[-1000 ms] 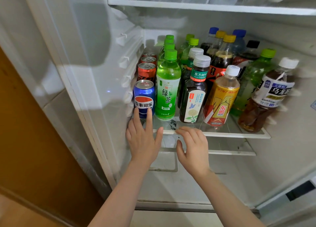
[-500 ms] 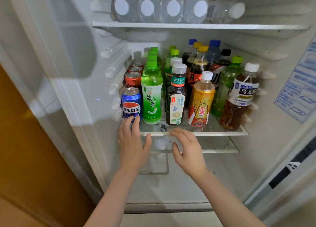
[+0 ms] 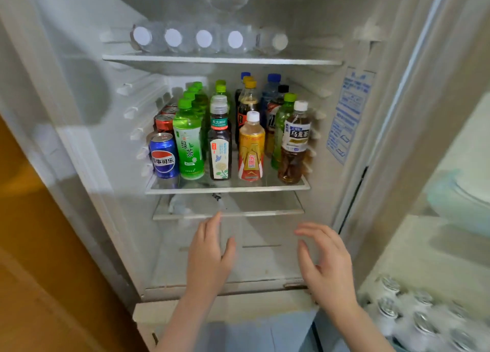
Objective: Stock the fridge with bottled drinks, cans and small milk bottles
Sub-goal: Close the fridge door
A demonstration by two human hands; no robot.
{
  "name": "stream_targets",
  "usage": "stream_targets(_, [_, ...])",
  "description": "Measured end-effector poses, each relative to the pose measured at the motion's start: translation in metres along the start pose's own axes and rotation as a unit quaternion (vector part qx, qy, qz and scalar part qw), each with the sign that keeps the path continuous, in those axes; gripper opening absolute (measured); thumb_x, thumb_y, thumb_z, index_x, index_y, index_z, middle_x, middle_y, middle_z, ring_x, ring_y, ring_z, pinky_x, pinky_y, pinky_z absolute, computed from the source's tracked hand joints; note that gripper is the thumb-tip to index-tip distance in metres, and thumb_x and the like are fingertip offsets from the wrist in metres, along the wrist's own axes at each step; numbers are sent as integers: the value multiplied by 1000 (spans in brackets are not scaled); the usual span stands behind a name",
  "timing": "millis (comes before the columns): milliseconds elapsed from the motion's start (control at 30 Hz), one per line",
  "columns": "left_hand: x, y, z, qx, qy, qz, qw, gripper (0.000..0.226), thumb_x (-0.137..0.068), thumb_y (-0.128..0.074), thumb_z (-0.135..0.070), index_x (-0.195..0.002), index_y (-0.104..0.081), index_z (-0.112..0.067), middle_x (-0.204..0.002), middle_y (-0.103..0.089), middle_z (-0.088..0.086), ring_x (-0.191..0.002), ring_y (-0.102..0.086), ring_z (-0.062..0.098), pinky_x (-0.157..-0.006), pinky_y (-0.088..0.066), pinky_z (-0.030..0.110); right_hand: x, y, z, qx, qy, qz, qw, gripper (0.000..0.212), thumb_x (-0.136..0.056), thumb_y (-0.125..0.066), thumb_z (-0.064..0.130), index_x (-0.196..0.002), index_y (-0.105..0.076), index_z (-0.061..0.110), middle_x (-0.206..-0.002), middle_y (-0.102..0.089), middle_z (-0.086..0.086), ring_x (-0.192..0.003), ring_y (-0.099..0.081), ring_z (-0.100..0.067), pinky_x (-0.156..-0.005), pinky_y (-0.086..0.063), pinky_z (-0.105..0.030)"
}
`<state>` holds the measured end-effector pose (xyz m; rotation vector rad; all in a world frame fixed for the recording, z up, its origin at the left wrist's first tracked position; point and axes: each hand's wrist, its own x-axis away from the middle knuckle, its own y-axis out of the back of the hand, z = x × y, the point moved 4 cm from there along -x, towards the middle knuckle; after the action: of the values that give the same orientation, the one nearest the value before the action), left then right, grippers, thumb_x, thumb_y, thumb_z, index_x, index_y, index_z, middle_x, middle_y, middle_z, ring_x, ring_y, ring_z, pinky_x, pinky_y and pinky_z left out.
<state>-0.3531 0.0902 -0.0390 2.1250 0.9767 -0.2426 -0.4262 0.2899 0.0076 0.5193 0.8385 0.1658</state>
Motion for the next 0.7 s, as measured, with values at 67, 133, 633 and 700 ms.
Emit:
stream_targets(67, [21,1,-14,6,-3,9,1000,48,-86,-56,-26,-132,-49,-10,-118,-52,-3,-111,-53,16,-93,-41,27,9,30,1,-1,12,-20,1000,22,-82,-50,18,-89,-70,10,-99,-65,1,-95,-61,-17,-89,-39,-16])
stream_targets(133, [40,7,-27,-4,-28,1,1000,50,-86,-47,-35,-127,-54,-8,-116,-55,-1,-109,-54,16,-92,-44,30,15,62,3,9,41,-48,998,24,-83,-49,19,-90,-69,8,-100,-65,-2,-96,-59,-18,-92,-37,-15])
stream_targets(633, [94,50,-119,-80,-73,15,994,30,-93,-54,-22,-122,-59,-19,-121,-55,-8,-114,-51,10,-95,-36,23,-5,221,12,282,80,-229,928,36,-79,-59,22,-110,-64,4,-116,-63,-12,-114,-51,-36,-104,-30,-52])
stream_targets(700, [98,46,-130,-80,-84,23,993,31,-92,-54,-23,-122,-59,-21,-118,-53,-12,-111,-51,7,-93,-36,22,-3,226,1,301,50,-207,929,38,-78,-61,23,-110,-65,2,-114,-64,-15,-110,-53,-38,-105,-28,-52])
